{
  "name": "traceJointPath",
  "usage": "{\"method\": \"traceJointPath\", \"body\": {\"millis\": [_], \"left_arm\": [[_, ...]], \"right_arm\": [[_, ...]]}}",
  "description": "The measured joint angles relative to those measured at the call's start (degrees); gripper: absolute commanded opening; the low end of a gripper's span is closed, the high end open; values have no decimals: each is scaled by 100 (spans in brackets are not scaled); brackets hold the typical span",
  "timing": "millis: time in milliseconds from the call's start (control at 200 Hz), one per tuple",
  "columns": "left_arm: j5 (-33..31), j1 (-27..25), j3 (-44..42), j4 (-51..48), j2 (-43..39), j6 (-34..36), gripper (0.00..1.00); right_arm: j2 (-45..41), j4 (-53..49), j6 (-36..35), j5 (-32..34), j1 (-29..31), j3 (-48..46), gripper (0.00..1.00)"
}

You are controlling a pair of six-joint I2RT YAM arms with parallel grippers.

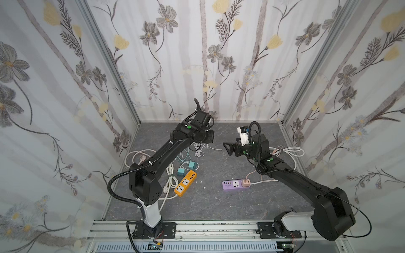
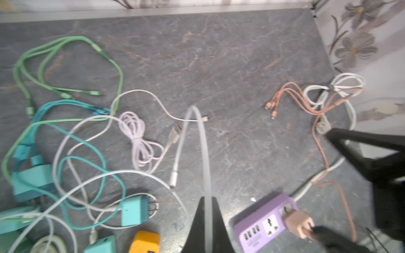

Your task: Insert the plug

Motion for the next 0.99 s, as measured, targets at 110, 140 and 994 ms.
{"method": "traceJointPath", "body": {"millis": [110, 140, 994], "left_arm": [[297, -170, 553, 22, 358, -136, 0], [361, -188, 699, 26, 457, -153, 0], [975, -533, 3812, -378, 2865, -133, 63]], "right_arm": [[46, 444, -127, -422, 7, -216, 99], [74, 564, -138, -538, 20, -271, 99], [-46, 2256, 417, 420, -20, -1438, 99]]}}
